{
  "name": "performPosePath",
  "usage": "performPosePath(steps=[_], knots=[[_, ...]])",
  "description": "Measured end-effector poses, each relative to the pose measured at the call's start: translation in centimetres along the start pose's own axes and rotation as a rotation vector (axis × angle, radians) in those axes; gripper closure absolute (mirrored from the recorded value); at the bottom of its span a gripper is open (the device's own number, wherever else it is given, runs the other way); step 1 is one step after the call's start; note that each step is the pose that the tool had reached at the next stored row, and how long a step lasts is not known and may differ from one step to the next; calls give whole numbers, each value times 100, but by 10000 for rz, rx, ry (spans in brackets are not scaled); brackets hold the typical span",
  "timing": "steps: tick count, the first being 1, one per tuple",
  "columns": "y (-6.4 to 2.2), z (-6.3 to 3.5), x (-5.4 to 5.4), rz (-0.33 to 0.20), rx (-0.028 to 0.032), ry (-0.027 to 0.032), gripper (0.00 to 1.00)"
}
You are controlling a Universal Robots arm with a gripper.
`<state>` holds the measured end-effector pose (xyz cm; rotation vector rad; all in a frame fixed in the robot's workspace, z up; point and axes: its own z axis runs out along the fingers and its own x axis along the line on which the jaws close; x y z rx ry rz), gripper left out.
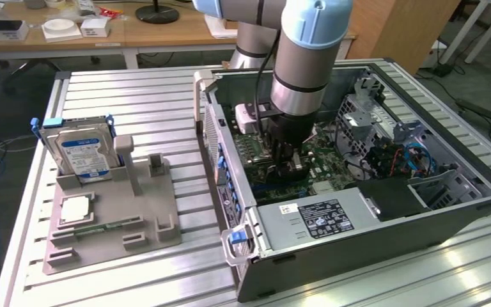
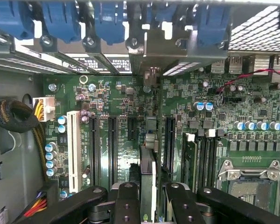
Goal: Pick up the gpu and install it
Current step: 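Insert the gpu into the slot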
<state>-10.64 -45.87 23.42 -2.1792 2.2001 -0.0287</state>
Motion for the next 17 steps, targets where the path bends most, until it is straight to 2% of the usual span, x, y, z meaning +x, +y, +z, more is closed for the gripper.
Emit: performPosePath(steps=[17], knots=[[4,3,0,4,-5,-3,74]])
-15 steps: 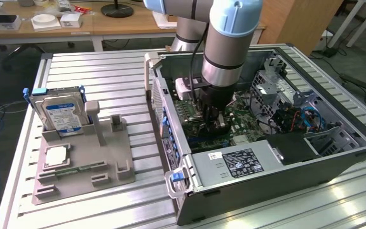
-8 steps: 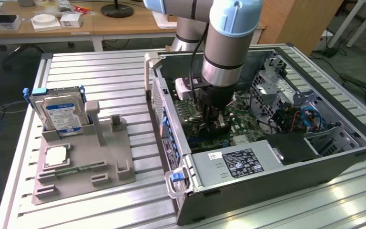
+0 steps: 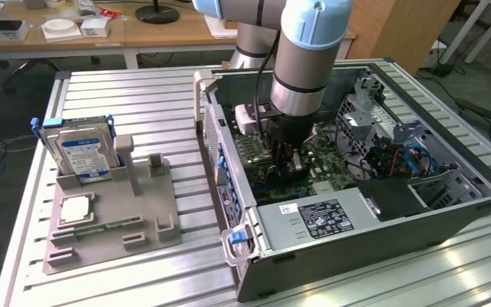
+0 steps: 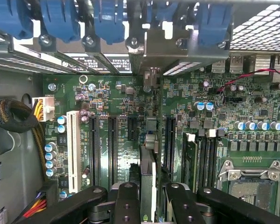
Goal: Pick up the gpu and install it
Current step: 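Insert the gpu into the slot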
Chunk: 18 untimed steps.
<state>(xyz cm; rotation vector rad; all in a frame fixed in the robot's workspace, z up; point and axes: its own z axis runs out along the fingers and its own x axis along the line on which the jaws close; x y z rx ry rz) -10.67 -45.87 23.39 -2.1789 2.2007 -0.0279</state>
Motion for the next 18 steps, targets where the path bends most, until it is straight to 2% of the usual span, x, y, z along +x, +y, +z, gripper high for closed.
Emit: performPosePath(steps=[18], knots=[[2,0,0,0,0,0,74]])
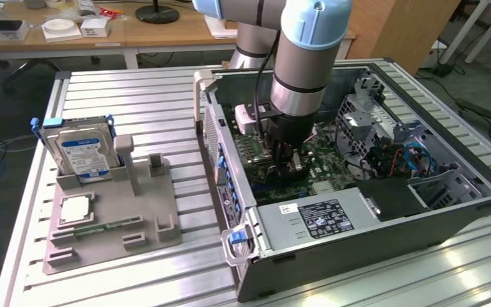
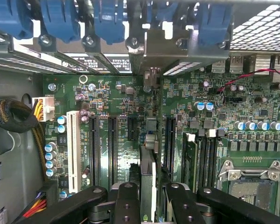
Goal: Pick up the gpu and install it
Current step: 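Insert the gpu into the slot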
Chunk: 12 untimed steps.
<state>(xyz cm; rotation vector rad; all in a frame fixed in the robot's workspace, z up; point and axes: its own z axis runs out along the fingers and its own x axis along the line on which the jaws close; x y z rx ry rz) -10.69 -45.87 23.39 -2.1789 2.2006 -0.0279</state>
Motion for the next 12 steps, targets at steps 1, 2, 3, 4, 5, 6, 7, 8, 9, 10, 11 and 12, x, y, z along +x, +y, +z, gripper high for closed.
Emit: performPosePath(steps=[1,2,3,4,5,6,7,8,9,10,11,12], knots=[[-1,0,1,1,13,7,74],[-1,3,1,0,14,7,74],[2,17,3,-5,23,19,74],[6,27,3,-3,22,21,74],[6,27,3,-4,18,18,74],[7,28,3,-4,13,14,74],[8,29,2,-1,15,11,74],[8,30,2,1,29,17,74],[9,30,1,0,10,5,74],[8,29,2,1,27,16,74],[8,29,2,1,28,16,74],[8,29,2,1,28,16,74]])
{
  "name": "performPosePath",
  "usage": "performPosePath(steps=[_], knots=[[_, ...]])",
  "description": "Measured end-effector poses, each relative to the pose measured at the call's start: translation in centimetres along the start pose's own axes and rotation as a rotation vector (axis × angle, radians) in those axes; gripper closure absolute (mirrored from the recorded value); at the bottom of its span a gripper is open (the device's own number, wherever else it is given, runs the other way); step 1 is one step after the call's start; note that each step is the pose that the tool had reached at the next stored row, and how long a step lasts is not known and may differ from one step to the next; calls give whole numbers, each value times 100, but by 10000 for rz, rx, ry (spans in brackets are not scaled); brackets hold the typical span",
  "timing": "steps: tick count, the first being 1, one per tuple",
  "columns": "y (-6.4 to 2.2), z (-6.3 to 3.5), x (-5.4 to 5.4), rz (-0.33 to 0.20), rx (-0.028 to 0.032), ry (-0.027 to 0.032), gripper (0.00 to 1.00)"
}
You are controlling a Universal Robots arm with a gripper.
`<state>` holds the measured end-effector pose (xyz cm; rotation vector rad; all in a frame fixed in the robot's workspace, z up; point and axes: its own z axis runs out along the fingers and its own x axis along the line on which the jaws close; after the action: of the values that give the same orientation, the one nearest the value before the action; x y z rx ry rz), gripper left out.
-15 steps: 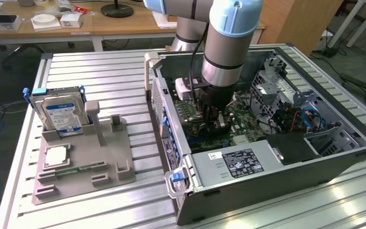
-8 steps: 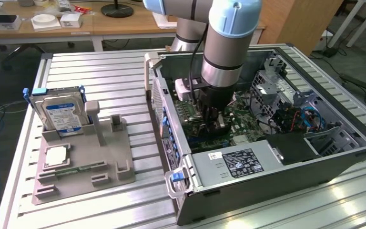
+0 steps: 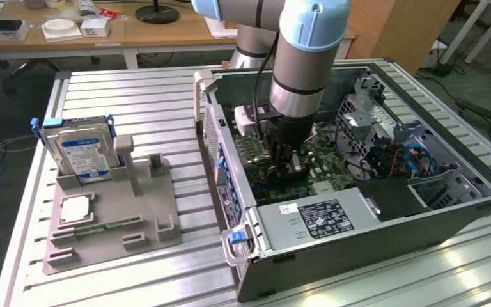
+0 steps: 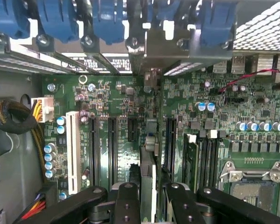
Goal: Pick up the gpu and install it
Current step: 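Insert the gpu into the slot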
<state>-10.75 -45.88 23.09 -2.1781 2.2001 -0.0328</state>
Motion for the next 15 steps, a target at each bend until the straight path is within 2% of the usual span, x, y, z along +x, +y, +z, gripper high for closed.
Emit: performPosePath(steps=[3,4,6,7,11,15], knots=[[0,-1,0,-1,-2,-3,74],[5,9,-5,5,-9,-52,73],[6,-2,-4,6,-17,-28,73],[4,-8,-2,2,-20,-20,67],[3,-21,-1,-2,-17,-15,67],[0,-95,-3,-1,5,-17,67]])
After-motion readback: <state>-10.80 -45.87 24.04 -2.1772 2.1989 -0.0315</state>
